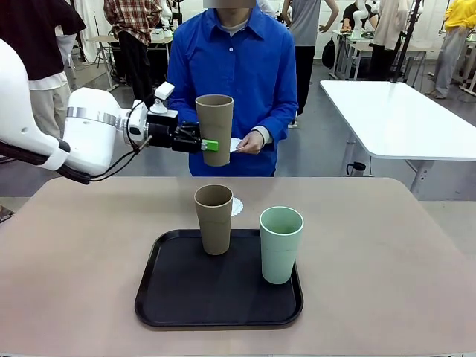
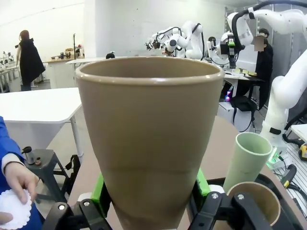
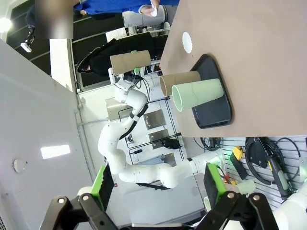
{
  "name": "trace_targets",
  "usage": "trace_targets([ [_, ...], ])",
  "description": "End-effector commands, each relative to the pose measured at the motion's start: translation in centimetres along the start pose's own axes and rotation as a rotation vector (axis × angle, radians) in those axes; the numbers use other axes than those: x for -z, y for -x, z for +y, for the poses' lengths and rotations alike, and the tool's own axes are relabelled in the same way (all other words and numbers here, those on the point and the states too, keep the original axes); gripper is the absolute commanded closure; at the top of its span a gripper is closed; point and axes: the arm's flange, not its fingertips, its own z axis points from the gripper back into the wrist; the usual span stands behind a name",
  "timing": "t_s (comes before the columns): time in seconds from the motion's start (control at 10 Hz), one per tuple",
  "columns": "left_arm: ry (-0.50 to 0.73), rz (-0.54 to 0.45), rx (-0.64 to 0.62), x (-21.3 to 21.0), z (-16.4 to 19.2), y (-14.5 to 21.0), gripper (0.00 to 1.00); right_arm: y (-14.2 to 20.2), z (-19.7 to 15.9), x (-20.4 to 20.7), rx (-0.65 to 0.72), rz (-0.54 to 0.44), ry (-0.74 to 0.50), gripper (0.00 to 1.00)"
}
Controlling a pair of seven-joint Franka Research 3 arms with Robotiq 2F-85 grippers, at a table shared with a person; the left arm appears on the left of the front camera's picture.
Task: Place coasters on the table and set cups on them.
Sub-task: Pick up one Reusable plastic cup and place it on a coaster set by the human.
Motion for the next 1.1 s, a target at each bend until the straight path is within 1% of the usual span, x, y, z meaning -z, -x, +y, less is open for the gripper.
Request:
trace_targets([
  [0.0,0.002,0.032,0.021,0.4,0.3,0.5,0.17,0.0,0.0,0.0,-0.004,0.003,-0.008,0.0],
  [0.1,0.0,0.0,0.0,0.0,0.0,0.0,0.17,0.0,0.0,0.0,-0.004,0.003,-0.008,0.0],
  [0.7,0.0,0.0,0.0,0.0,0.0,0.0,0.17,0.0,0.0,0.0,-0.004,0.003,-0.008,0.0],
  [0.8,0.0,0.006,0.003,0.0,0.1,0.5,0.17,0.0,0.0,0.0,-0.004,0.003,-0.008,0.0],
  [0.9,0.026,0.012,0.028,0.5,1.1,1.4,0.17,0.0,0.0,0.0,-0.004,0.003,-0.008,0.0],
  [1.0,0.059,-0.009,0.049,1.0,1.6,2.3,0.17,0.0,0.0,0.0,-0.004,0.003,-0.008,0.0],
])
